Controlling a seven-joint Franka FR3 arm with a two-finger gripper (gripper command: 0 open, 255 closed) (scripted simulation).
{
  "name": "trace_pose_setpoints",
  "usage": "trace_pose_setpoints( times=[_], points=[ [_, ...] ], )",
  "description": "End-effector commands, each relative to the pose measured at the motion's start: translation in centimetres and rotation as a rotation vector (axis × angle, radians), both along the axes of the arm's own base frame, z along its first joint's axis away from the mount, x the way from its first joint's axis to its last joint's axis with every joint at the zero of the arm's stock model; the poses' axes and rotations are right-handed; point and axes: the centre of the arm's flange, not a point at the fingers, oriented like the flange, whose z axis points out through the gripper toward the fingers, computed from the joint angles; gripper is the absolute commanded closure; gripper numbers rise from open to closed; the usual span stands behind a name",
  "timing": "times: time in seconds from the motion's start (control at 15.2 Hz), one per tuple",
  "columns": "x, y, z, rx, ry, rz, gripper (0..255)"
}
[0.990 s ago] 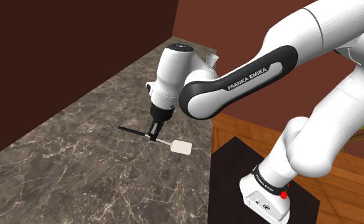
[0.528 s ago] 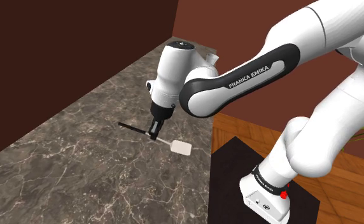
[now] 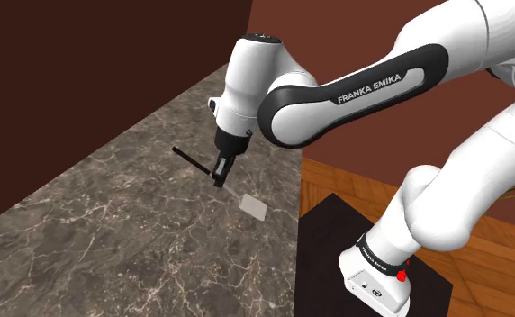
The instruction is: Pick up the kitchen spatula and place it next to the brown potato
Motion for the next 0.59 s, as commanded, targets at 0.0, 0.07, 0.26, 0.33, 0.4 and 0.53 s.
trace_pose_setpoints(
  times=[0.0,0.07,0.26,0.33,0.4,0.53],
  points=[
    [0.0,-0.1,1.1,0.0,0.0,0.0,255],
    [0.0,-0.1,1.6,0.0,0.0,0.0,255],
    [0.0,-0.1,3.2,0.0,0.0,0.0,255],
    [0.0,-0.1,3.7,0.0,0.0,0.0,255],
    [0.0,-0.1,4.2,0.0,0.0,0.0,255],
    [0.0,-0.1,5.3,0.0,0.0,0.0,255]
  ],
)
